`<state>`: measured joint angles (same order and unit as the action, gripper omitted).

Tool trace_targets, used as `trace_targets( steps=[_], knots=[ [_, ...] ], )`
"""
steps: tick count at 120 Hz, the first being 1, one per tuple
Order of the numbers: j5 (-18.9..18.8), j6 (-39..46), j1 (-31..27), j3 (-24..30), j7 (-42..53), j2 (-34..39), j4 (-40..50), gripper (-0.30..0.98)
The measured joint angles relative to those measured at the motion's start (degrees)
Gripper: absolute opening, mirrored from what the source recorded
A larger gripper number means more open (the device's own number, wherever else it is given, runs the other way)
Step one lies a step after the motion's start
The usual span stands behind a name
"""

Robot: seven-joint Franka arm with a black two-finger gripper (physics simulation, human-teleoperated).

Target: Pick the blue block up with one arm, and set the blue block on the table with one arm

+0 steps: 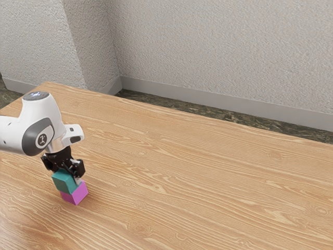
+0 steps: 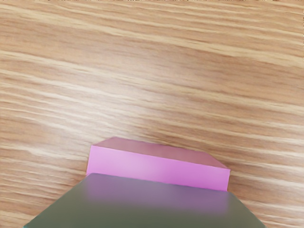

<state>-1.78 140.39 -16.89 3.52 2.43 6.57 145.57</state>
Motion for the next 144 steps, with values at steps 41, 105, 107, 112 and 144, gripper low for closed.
trace_targets(
  steps=[41,105,107,112,144],
  knots=[
    [-0.1,0.0,-0.1,3.5,-0.2,0.8,-2.3,0.42],
    [-0.8,-1.8,0.4,11.1,-0.1,-18.2,-21.6,0.55],
    [-0.8,-2.6,0.3,11.5,-0.1,-16.2,-21.6,0.56],
    [-0.5,-5.2,0.1,12.5,0.0,-9.0,-21.7,0.58],
    [6.6,-41.6,0.3,12.5,7.5,16.0,-40.1,0.66]
  ],
)
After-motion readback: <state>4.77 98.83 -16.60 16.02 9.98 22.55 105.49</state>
